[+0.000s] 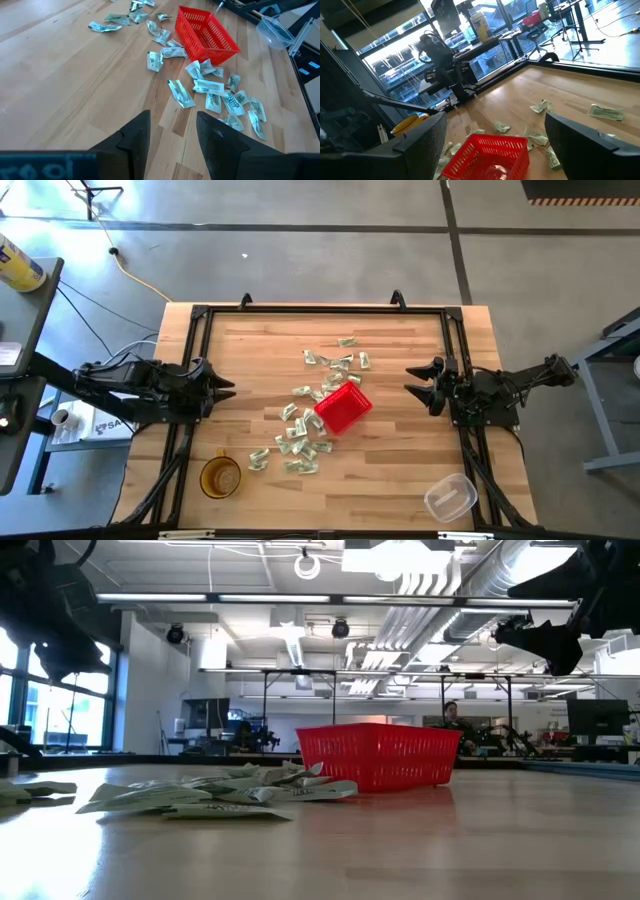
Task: Pick and place items into bin
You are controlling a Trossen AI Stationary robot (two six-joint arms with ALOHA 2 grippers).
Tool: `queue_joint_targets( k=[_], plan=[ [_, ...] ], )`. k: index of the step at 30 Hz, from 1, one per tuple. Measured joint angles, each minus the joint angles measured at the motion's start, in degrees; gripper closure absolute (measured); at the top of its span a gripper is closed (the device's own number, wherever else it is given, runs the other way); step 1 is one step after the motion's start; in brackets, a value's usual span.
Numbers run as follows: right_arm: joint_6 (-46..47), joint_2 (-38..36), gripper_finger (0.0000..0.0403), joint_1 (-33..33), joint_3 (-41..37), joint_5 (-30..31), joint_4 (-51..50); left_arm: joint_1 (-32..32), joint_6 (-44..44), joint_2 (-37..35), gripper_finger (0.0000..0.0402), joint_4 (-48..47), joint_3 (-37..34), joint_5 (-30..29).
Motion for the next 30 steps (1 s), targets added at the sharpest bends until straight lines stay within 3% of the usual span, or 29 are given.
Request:
queue_joint_targets(
  k=[3, 7, 10, 18, 22, 28, 30],
  plan=[
    [0.02, 0.02, 0.0075, 0.02, 0.0, 0.02, 0.0, -0.01, 0.43, 0.0, 0.0208, 0.32, -0.03, -0.5],
    [0.02, 0.02, 0.0075, 0.0, 0.0, 0.02, 0.01, -0.03, 9.96, 0.03, 0.0208, 13.81, -1.05, -18.67],
    [0.02, 0.02, 0.0075, 0.0, 0.0, 0.02, 0.0, 0.0, 11.3, -0.03, 0.0208, 21.97, -1.04, -27.79],
    [0.0, 0.01, 0.0075, 0.02, 0.0, 0.02, -0.07, -0.02, 9.5, 0.2, 0.0208, 36.77, -0.97, -34.24],
    [0.0, 0.0, 0.0075, 0.0, 0.0, 0.02, -0.09, -0.02, -4.27, 0.79, 0.0208, 37.09, -1.09, -24.06],
    [-0.09, 0.06, 0.0075, -0.01, -0.01, 1.85, 0.32, -0.08, -26.78, 7.44, 0.0208, 40.38, -2.47, -11.95],
    [8.73, 0.73, 0.0075, -0.07, -0.09, 6.52, 4.7, -0.02, -32.65, 9.8, 0.0208, 42.05, -2.47, -10.29]
  ],
)
